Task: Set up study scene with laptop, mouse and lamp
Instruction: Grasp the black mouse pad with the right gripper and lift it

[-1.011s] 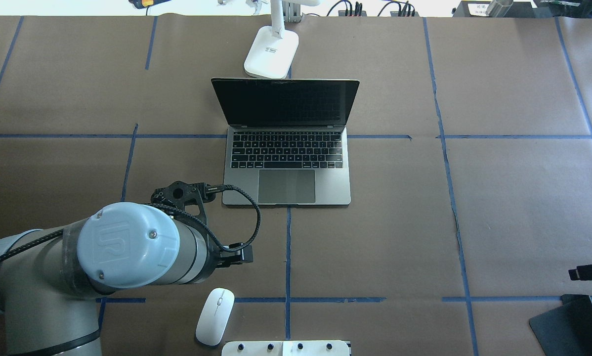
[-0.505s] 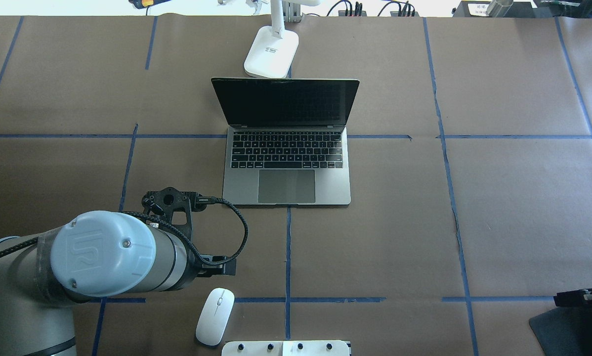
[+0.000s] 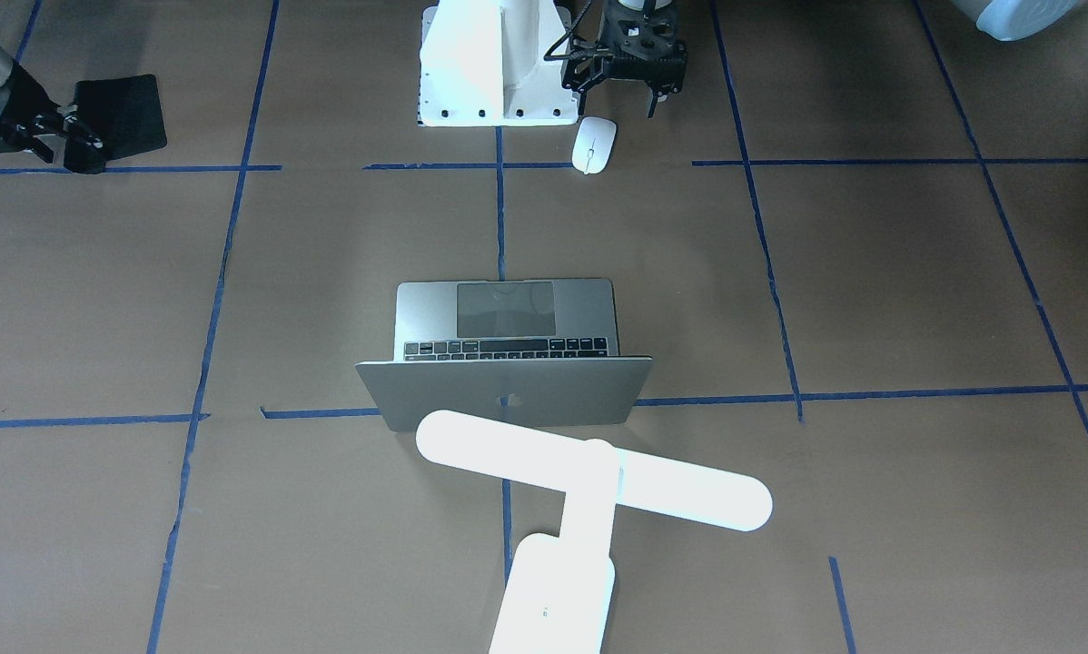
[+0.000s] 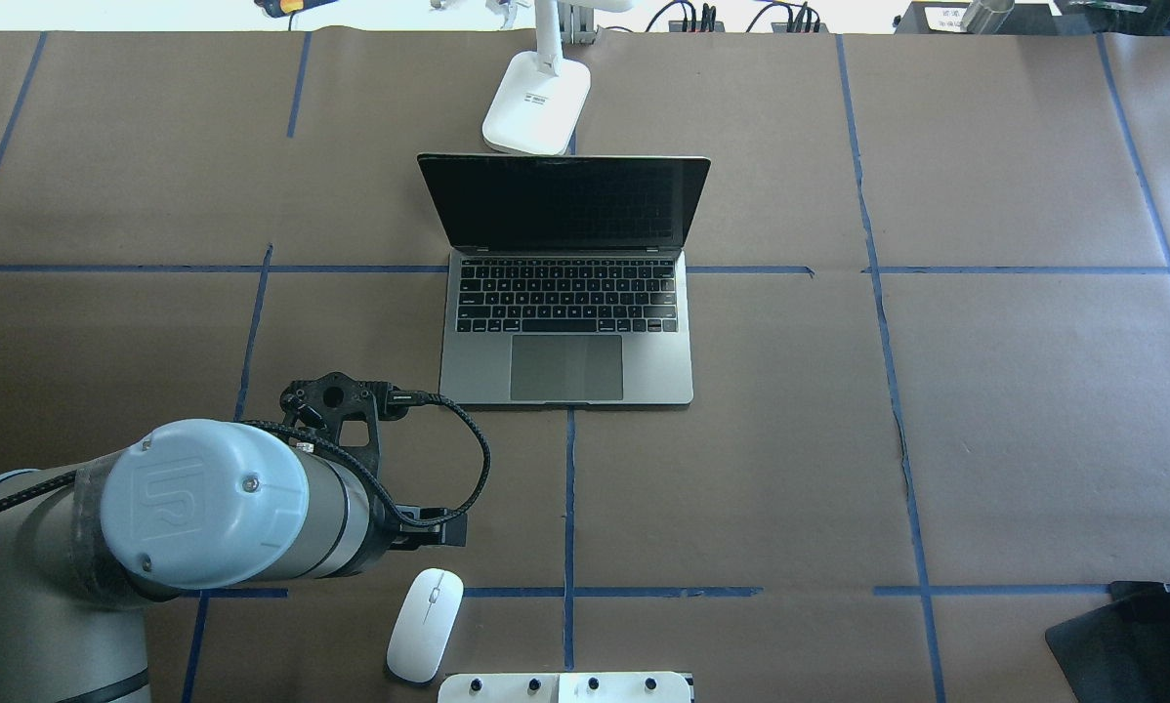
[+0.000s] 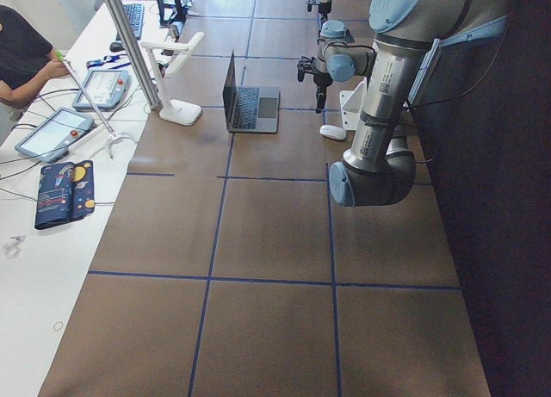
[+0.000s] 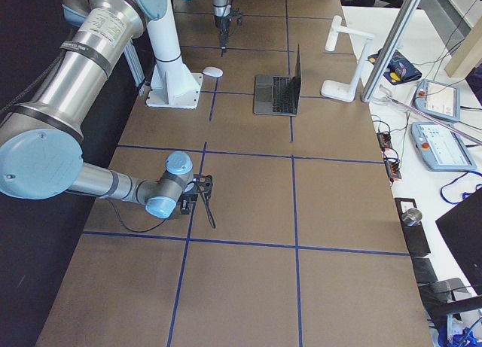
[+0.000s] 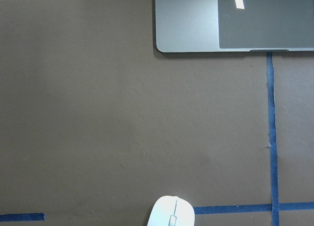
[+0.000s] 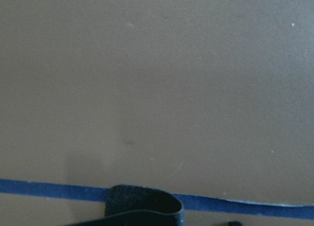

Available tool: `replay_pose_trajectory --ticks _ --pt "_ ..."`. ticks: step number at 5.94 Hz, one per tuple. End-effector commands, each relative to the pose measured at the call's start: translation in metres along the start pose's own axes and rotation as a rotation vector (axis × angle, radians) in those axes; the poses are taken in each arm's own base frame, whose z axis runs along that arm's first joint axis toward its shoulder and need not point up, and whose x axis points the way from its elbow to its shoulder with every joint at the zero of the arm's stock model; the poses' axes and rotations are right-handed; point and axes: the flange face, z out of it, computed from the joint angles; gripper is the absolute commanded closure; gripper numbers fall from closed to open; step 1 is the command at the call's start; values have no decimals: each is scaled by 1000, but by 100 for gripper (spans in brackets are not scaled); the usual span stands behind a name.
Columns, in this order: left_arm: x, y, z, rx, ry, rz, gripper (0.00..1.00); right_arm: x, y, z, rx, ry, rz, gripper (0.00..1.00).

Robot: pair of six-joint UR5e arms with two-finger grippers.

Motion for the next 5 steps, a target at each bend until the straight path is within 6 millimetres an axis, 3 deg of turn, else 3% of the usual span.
replay_pose_trajectory --ticks 1,4,5 --pt "0 1 -8 5 15 -3 0 -12 5 -11 -24 -65 18 100" --pt "0 1 -9 8 16 -5 0 -30 0 -18 -9 -102 10 100" --pt "-1 1 -9 9 14 -3 0 -58 -9 -35 23 -167 21 100"
